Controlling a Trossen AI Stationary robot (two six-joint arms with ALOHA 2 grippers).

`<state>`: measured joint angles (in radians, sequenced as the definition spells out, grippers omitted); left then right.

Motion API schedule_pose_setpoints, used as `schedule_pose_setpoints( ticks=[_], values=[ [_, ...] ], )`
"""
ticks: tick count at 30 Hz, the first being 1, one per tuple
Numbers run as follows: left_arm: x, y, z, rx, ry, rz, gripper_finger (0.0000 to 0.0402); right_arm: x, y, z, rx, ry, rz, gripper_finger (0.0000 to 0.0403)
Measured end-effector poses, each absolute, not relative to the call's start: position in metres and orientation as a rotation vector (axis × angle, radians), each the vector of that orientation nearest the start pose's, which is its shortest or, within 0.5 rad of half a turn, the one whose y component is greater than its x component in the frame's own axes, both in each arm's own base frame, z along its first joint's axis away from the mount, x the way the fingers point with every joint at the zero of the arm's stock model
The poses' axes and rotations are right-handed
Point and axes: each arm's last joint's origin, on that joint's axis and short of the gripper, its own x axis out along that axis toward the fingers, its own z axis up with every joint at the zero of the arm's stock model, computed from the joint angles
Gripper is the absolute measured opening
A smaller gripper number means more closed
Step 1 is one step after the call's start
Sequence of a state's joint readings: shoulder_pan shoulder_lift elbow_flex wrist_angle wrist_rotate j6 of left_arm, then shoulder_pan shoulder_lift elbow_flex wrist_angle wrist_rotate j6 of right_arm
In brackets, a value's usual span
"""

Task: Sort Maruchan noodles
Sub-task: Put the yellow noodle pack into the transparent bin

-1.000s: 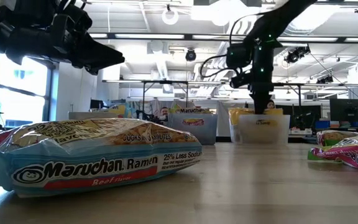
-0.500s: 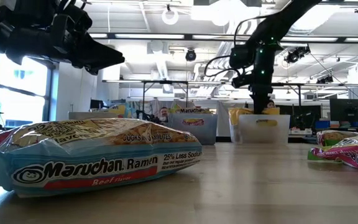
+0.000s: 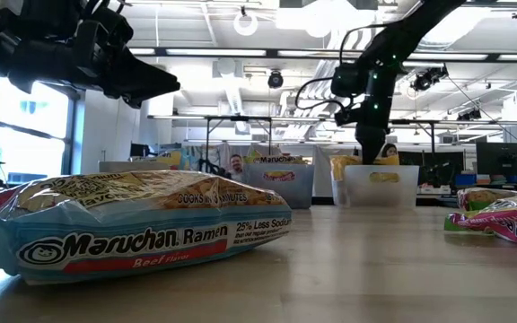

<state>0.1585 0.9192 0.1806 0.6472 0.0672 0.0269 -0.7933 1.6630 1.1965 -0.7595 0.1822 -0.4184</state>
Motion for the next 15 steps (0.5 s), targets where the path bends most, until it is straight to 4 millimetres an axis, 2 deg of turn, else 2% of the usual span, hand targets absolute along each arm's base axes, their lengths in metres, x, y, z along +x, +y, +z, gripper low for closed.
schedule_pose_setpoints(
  ticks=[7, 15],
  values=[
    [0.176, 0.026, 0.184, 0.009, 0.092, 0.091, 0.0099, 0.222, -0.231, 0.222, 0.026, 1.358, -0.585, 0.0159],
    [0.176, 0.026, 0.184, 0.009, 0.092, 0.091, 0.0099, 0.214, -0.222, 0.248, -0.005, 1.290, -0.614, 0.0163]
  ],
)
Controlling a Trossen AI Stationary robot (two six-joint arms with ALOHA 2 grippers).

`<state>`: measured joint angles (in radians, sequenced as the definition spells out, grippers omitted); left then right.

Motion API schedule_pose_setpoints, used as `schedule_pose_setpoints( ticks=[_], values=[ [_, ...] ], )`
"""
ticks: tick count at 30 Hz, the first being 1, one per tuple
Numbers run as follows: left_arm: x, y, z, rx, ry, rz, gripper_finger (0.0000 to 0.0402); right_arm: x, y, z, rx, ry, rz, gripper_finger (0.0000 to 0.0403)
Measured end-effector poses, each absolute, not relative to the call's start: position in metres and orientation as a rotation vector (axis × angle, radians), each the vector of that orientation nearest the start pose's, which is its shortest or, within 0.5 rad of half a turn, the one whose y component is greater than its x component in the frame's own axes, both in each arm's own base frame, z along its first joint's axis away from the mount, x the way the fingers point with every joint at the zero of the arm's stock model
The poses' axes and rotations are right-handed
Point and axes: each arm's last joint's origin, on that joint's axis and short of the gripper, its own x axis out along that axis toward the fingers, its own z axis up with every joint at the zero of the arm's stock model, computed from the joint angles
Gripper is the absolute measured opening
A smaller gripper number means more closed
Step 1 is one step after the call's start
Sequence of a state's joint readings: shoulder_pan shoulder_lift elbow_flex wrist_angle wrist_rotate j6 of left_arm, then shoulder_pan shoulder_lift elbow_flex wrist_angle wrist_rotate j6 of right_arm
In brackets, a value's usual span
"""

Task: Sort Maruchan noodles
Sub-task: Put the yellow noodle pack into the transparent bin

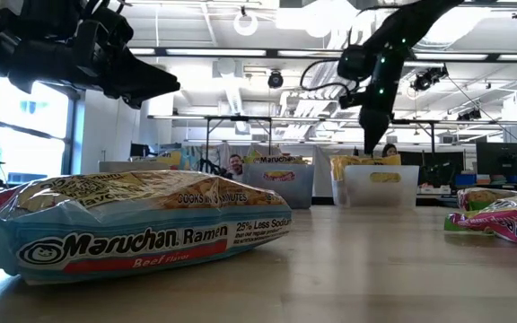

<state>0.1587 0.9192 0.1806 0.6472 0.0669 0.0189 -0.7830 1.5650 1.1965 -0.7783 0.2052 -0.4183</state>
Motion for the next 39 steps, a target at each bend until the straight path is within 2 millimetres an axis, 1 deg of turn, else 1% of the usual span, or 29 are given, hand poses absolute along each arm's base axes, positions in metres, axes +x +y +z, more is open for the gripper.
schedule_pose_setpoints(
  ticks=[3, 6, 9, 13, 14, 15, 20, 25, 29, 37, 39],
  values=[
    [0.176, 0.026, 0.184, 0.008, 0.092, 0.091, 0.0099, 0.210, -0.213, 0.252, 0.059, 1.278, -0.524, 0.0160],
    [0.176, 0.026, 0.184, 0.009, 0.092, 0.091, 0.0099, 0.210, -0.208, 0.248, 0.171, 1.261, -0.430, 0.0138],
    [0.176, 0.026, 0.184, 0.009, 0.092, 0.092, 0.0099, 0.214, -0.209, 0.240, 0.207, 1.273, -0.386, 0.0095],
    [0.176, 0.026, 0.184, 0.006, 0.092, 0.093, 0.0099, 0.219, -0.213, 0.226, 0.232, 1.306, -0.360, 0.0020],
    [0.176, 0.026, 0.184, 0.001, 0.093, 0.093, 0.0099, 0.221, -0.215, 0.221, 0.237, 1.321, -0.352, 0.0011],
    [0.176, 0.026, 0.183, 0.000, 0.097, 0.093, 0.0099, 0.222, -0.216, 0.217, 0.241, 1.333, -0.347, 0.0007],
    [0.176, 0.026, 0.182, -0.001, 0.107, 0.093, 0.0099, 0.227, -0.221, 0.197, 0.277, 1.389, -0.333, 0.0019],
    [0.176, 0.026, 0.182, -0.002, 0.113, 0.093, 0.0099, 0.230, -0.227, 0.185, 0.244, 1.433, -0.379, 0.0005],
    [0.176, 0.026, 0.182, -0.002, 0.113, 0.093, 0.0099, 0.231, -0.228, 0.187, 0.221, 1.425, -0.402, 0.0001],
    [0.176, 0.026, 0.182, 0.007, 0.114, 0.093, 0.0099, 0.225, -0.224, 0.211, 0.205, 1.348, -0.465, 0.0002],
    [0.176, 0.026, 0.182, 0.007, 0.114, 0.094, 0.0099, 0.224, -0.220, 0.214, 0.247, 1.332, -0.416, 0.0002]
  ],
)
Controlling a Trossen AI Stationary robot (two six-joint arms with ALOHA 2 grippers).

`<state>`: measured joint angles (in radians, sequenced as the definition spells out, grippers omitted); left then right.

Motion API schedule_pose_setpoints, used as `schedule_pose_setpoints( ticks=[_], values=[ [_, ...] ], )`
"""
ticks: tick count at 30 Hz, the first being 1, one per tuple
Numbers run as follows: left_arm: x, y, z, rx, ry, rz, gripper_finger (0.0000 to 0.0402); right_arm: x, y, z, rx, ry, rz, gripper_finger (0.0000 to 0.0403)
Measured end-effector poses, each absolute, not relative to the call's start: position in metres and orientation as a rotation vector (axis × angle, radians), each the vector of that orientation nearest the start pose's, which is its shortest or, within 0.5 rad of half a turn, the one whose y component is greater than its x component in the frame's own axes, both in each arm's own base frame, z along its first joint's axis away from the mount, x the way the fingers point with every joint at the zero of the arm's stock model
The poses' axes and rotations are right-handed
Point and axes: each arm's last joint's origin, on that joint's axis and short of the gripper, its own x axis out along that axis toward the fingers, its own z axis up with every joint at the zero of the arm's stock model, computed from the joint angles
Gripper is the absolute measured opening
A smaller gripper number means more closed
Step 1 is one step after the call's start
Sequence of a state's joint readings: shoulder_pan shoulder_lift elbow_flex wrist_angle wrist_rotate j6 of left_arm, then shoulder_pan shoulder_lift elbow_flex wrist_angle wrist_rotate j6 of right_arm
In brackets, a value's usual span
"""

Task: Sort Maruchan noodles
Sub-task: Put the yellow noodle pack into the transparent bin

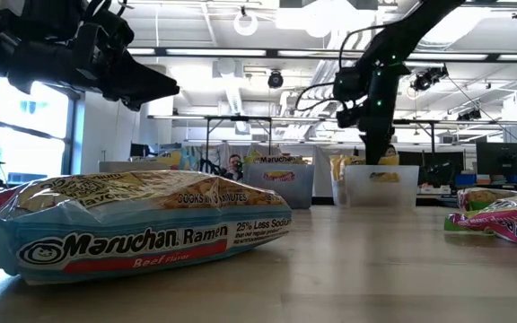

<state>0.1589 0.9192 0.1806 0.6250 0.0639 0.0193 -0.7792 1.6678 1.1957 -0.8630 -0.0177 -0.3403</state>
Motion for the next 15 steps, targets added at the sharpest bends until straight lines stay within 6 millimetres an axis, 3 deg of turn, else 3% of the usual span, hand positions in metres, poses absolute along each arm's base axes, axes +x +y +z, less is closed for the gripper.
schedule_pose_setpoints(
  ticks=[4, 9, 15],
  values=[
    [0.176, 0.026, 0.182, 0.007, 0.114, 0.094, 0.0099, 0.221, -0.215, 0.208, 0.318, 1.380, -0.347, 0.0002],
    [0.176, 0.026, 0.182, 0.006, 0.113, 0.093, 0.0099, 0.224, -0.224, 0.197, 0.253, 1.435, -0.445, 0.0002],
    [0.176, 0.026, 0.182, -0.037, 0.111, 0.096, 0.0099, 0.228, -0.229, 0.197, 0.242, 1.381, -0.478, 0.0002]
  ],
)
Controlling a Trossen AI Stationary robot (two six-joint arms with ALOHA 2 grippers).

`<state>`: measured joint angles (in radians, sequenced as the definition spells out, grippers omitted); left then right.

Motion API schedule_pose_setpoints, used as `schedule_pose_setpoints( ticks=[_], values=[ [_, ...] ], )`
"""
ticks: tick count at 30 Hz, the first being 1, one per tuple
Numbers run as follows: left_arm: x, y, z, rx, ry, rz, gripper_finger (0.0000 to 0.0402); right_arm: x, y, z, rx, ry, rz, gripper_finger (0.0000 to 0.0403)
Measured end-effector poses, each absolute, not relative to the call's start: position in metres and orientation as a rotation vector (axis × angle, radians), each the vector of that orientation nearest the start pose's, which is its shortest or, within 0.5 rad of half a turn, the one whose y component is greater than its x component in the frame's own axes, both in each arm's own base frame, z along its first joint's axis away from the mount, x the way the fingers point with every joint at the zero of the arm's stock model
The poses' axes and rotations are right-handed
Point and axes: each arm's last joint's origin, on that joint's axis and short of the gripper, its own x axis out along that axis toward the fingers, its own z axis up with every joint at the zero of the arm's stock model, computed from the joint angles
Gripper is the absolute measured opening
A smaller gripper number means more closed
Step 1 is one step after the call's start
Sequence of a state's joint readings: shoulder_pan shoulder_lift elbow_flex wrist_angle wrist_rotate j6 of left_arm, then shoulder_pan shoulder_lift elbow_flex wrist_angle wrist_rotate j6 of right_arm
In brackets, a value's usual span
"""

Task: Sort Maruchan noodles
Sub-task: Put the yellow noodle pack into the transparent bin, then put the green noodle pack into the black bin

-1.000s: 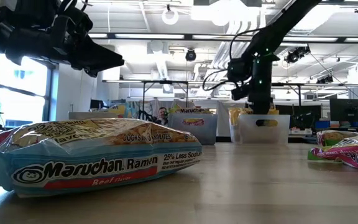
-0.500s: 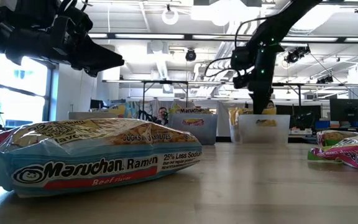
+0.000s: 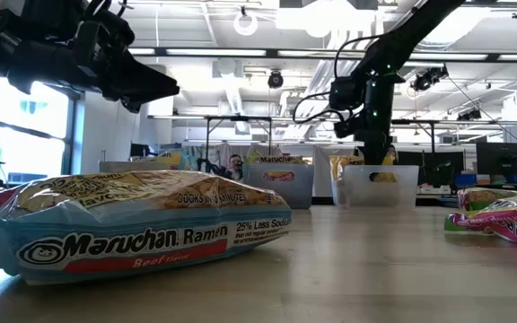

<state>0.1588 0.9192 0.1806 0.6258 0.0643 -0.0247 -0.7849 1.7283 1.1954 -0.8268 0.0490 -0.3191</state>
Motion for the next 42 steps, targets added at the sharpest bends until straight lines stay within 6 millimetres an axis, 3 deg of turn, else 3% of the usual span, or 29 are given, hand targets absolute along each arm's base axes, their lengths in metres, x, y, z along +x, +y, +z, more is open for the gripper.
schedule_pose_setpoints(
  ticks=[8, 16, 19, 23, 31, 37, 42],
  values=[
    [0.176, 0.026, 0.182, -0.064, 0.110, 0.097, 0.0099, 0.223, -0.225, 0.217, 0.204, 1.320, -0.506, 0.0002],
    [0.176, 0.026, 0.182, -0.065, 0.110, 0.097, 0.0099, 0.215, -0.217, 0.260, 0.154, 1.192, -0.557, 0.0002],
    [0.176, 0.026, 0.182, -0.064, 0.110, 0.098, 0.0099, 0.211, -0.210, 0.269, 0.218, 1.144, -0.508, 0.0002],
    [0.176, 0.026, 0.182, -0.064, 0.110, 0.097, 0.0099, 0.208, -0.200, 0.259, 0.322, 1.172, -0.399, 0.0002],
    [0.176, 0.026, 0.182, -0.066, 0.109, 0.098, 0.0099, 0.205, -0.201, 0.217, 0.281, 1.200, -0.471, 0.0002],
    [0.176, 0.026, 0.181, -0.099, 0.112, 0.100, 0.0098, 0.206, -0.188, 0.231, 0.254, 1.248, -0.489, 0.0000],
    [0.179, 0.027, 0.176, -0.102, 0.140, 0.108, 0.0081, 0.204, -0.159, 0.245, 0.239, 1.113, -0.510, 0.0000]
  ],
)
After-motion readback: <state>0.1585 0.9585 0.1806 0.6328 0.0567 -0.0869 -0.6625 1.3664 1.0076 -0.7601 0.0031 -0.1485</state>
